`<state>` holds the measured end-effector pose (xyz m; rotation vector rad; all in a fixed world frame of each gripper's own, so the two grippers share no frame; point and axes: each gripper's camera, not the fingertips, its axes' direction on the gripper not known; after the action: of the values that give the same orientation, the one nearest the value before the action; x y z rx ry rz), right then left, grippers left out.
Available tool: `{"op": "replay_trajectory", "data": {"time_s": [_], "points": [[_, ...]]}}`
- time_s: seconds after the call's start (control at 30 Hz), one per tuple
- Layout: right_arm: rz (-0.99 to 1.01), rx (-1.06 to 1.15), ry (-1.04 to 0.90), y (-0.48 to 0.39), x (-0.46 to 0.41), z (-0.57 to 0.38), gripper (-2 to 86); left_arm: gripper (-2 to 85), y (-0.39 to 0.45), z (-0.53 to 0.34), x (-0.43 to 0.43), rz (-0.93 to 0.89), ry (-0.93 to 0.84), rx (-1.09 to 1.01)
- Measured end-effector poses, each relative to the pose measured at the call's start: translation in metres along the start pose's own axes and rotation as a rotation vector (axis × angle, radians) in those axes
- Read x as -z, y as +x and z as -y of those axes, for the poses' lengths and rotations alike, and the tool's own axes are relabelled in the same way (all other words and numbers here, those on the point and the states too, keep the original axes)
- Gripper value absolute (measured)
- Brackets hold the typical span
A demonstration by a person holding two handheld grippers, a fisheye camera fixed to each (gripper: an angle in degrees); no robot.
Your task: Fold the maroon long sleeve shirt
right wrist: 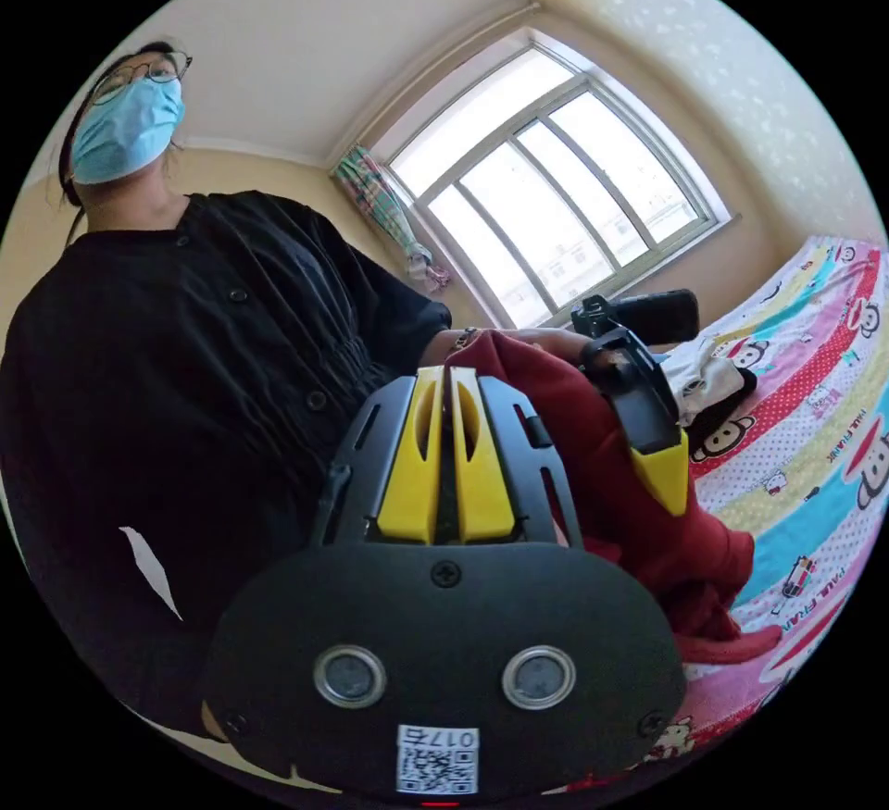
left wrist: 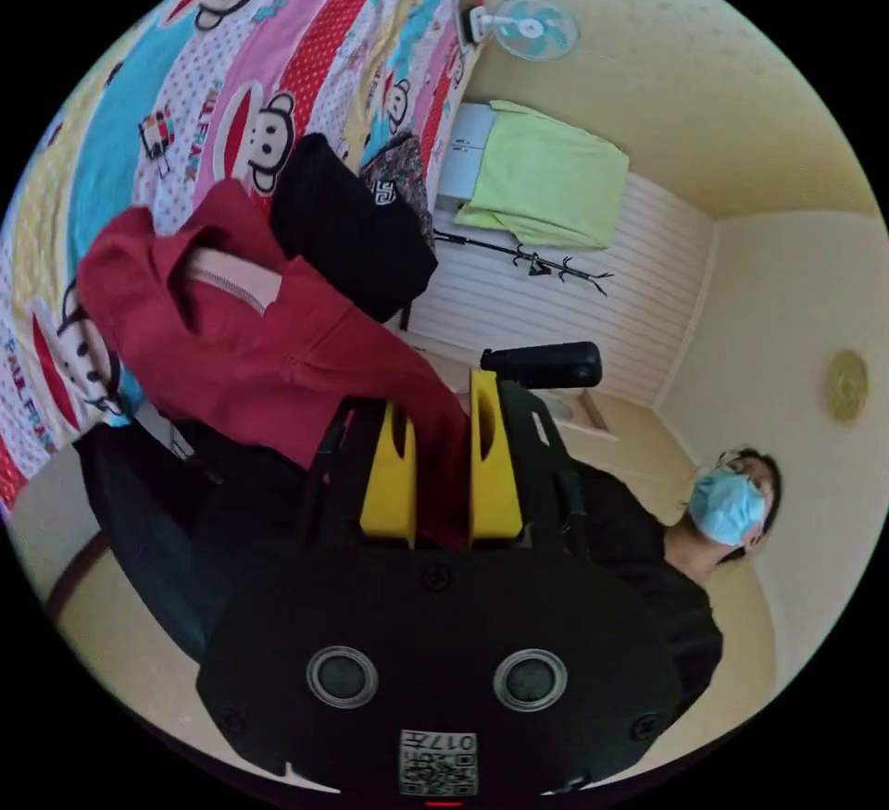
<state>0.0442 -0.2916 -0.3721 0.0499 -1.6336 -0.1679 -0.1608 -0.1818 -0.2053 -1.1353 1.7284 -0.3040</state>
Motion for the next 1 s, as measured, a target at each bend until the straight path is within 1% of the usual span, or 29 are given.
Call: {"op": "replay_trajectory", "data": {"time_s": [0.03, 0.07, 0.13, 0.17, 0.2, 0.23, 0.27, 0.33, 0.37, 0.4, 0.43, 0.47, 0.53, 0.57, 0.6, 0.63, 0.67, 0.7, 0.73, 0.77, 0.8, 0.87, 0.93, 0.97, 1.0], "points": [[-0.044, 0.048, -0.003, -0.017, -0.011, 0.006, 1.2, 6.1, 0.016, -0.015, 0.022, 0.028, 0.027, -0.108], [-0.072, 0.105, 0.006, -0.035, -0.022, 0.013, 1.3, 5.6, 0.025, -0.021, 0.033, 0.034, 0.037, -0.161], [-0.105, 0.166, 0.014, -0.056, -0.039, 0.029, 1.3, 4.5, 0.064, -0.048, 0.08, -0.017, 0.083, -0.398], [-0.117, 0.216, 0.016, -0.07, -0.052, 0.04, 1.2, 4.3, 0.075, -0.056, 0.091, -0.034, 0.092, -0.468], [-0.118, 0.251, 0.017, -0.077, -0.058, 0.045, 1.1, 4.0, 0.102, -0.074, 0.113, -0.075, 0.095, -0.63], [-0.073, 0.349, 0.025, -0.092, -0.069, 0.051, 1.0, 3.9, 0.129, -0.096, 0.133, -0.101, 0.104, -0.79], [-0.032, 0.428, 0.063, -0.107, -0.076, 0.056, 0.8, 3.8, 0.141, -0.108, 0.142, -0.104, 0.115, -0.863], [-0.066, 0.493, 0.14, -0.125, -0.079, 0.055, 0.8, 3.3, 0.179, -0.155, 0.175, -0.098, 0.184, -1.105], [-0.144, 0.523, 0.18, -0.133, -0.079, 0.052, 0.9, 3.1, 0.185, -0.166, 0.182, -0.099, 0.205, -1.158], [-0.196, 0.529, 0.195, -0.136, -0.079, 0.049, 1.0, 2.4, 0.194, -0.186, 0.198, -0.119, 0.255, -1.259], [-0.322, 0.529, 0.208, -0.14, -0.078, 0.045, 1.4, 1.8, 0.2, -0.201, 0.212, -0.168, 0.3, -1.341], [-0.444, 0.508, 0.211, -0.14, -0.078, 0.041, 2.0, 1.6, 0.203, -0.207, 0.219, -0.203, 0.315, -1.376], [-0.592, 0.454, 0.233, -0.136, -0.075, 0.037, 3.8, 0.9, 0.214, -0.221, 0.234, -0.375, 0.332, -1.509], [-0.669, 0.422, 0.262, -0.133, -0.072, 0.033, 6.1, 0.8, 0.216, -0.224, 0.236, -0.421, 0.327, -1.544], [-0.708, 0.408, 0.283, -0.131, -0.071, 0.03, 7.0, 0.7, 0.221, -0.225, 0.236, -0.51, 0.308, -1.602], [-0.802, 0.383, 0.33, -0.125, -0.072, 0.023, 8.8, 0.7, 0.224, -0.222, 0.234, -0.597, 0.281, -1.628], [-0.922, 0.342, 0.376, -0.118, -0.074, 0.016, 11.1, 0.7, 0.226, -0.219, 0.231, -0.638, 0.264, -1.63], [-0.977, 0.322, 0.392, -0.114, -0.077, 0.012, 12.3, 0.8, 0.23, -0.213, 0.224, -0.704, 0.231, -1.62], [-1.052, 0.283, 0.411, -0.104, -0.085, 0.005, 15.9, 0.9, 0.233, -0.208, 0.214, -0.746, 0.204, -1.605], [-1.015, 0.262, 0.402, -0.093, -0.095, -0.001, 18.6, 0.9, 0.235, -0.207, 0.208, -0.761, 0.194, -1.599], [-0.957, 0.259, 0.395, -0.088, -0.101, -0.004, 19.5, 1.1, 0.237, -0.204, 0.196, -0.788, 0.173, -1.586], [-0.711, 0.265, 0.351, -0.074, -0.133, -0.014, 19.9, 1.5, 0.237, -0.201, 0.181, -0.844, 0.141, -1.558], [-0.659, 0.296, 0.34, -0.071, -0.157, -0.018, 16.5, 2.0, 0.234, -0.199, 0.171, -0.901, 0.125, -1.499], [-0.69, 0.31, 0.321, -0.072, -0.169, -0.018, 12.0, 2.0, 0.233, -0.201, 0.171, -0.899, 0.13, -1.488], [-0.728, 0.325, 0.305, -0.074, -0.173, -0.016, 9.7, 2.2, 0.231, -0.204, 0.172, -0.866, 0.147, -1.465]]}}
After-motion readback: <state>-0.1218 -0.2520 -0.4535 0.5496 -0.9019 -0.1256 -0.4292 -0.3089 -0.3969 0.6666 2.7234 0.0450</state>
